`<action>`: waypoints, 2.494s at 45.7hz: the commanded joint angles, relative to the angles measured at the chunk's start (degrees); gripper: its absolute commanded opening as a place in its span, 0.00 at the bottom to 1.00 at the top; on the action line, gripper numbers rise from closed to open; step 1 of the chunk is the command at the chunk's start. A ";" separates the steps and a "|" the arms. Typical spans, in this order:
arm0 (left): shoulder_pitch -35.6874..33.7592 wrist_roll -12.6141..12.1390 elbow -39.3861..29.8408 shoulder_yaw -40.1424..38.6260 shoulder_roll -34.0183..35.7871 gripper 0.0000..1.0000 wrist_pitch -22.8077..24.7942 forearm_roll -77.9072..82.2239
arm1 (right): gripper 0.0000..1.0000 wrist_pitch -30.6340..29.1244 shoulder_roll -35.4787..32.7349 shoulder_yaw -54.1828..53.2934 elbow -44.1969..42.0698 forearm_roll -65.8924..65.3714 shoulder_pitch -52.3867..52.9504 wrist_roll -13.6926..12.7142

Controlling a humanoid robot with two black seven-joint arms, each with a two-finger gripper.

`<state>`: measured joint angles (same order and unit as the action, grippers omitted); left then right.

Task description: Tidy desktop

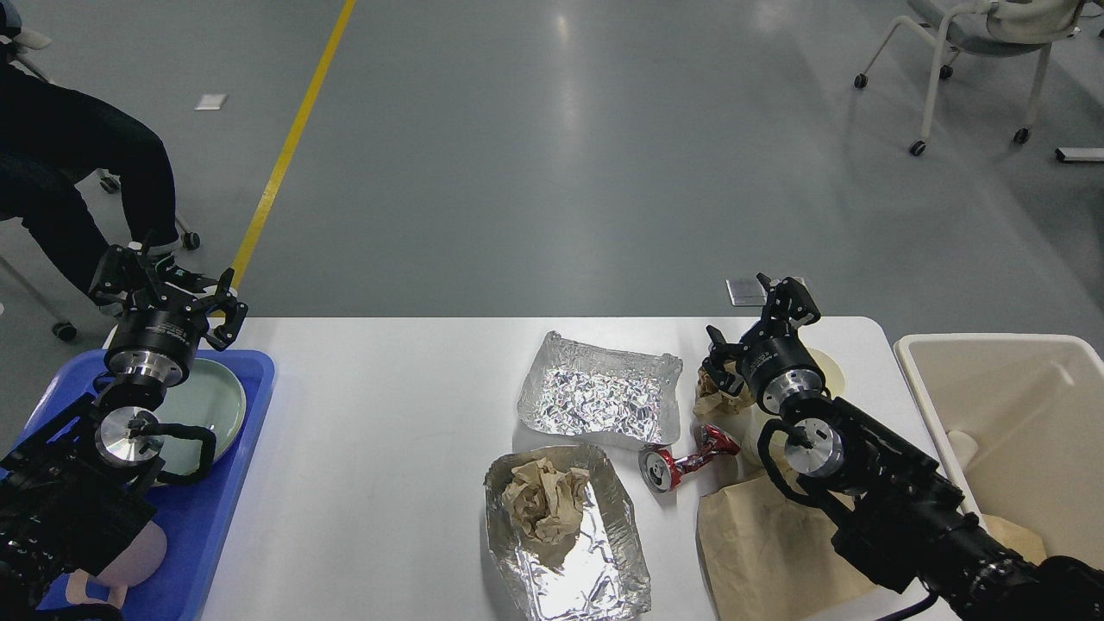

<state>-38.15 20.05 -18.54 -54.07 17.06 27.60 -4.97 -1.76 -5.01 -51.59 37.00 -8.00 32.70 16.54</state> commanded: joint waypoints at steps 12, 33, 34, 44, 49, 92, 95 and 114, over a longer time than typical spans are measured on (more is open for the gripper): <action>0.09 2.01 -0.09 -0.15 -0.09 0.96 0.09 -0.04 | 1.00 0.00 0.00 0.00 0.00 0.00 0.00 -0.02; 0.18 2.01 0.00 -0.16 -0.09 0.97 0.44 -0.13 | 1.00 0.00 0.00 0.00 0.00 0.00 0.00 -0.02; 0.18 2.01 -0.09 -0.24 -0.09 0.96 0.44 -0.04 | 1.00 0.00 0.00 0.00 0.00 0.00 0.00 0.07; 0.18 2.01 0.00 -0.16 -0.09 0.96 0.53 -0.04 | 1.00 0.00 0.00 0.00 0.00 0.00 0.00 -0.02; 0.18 2.01 0.00 -0.24 -0.09 0.97 0.44 -0.04 | 1.00 0.00 0.00 0.00 0.00 0.00 0.00 -0.02; 0.18 2.09 0.00 -0.24 -0.09 0.97 0.44 -0.04 | 1.00 0.00 -0.09 -0.17 0.44 0.00 0.53 -0.64; 0.18 2.01 0.00 -0.24 -0.09 0.96 0.44 -0.04 | 1.00 0.09 -0.26 -0.53 0.53 0.00 0.61 -0.64; 0.18 2.10 0.00 -0.24 -0.09 0.96 0.44 -0.04 | 1.00 0.18 -2.73 -0.70 0.18 0.09 1.93 -0.64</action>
<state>-37.97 22.10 -18.54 -54.31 16.96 28.04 -5.08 -1.42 -7.30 -52.39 37.36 -7.90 34.35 15.90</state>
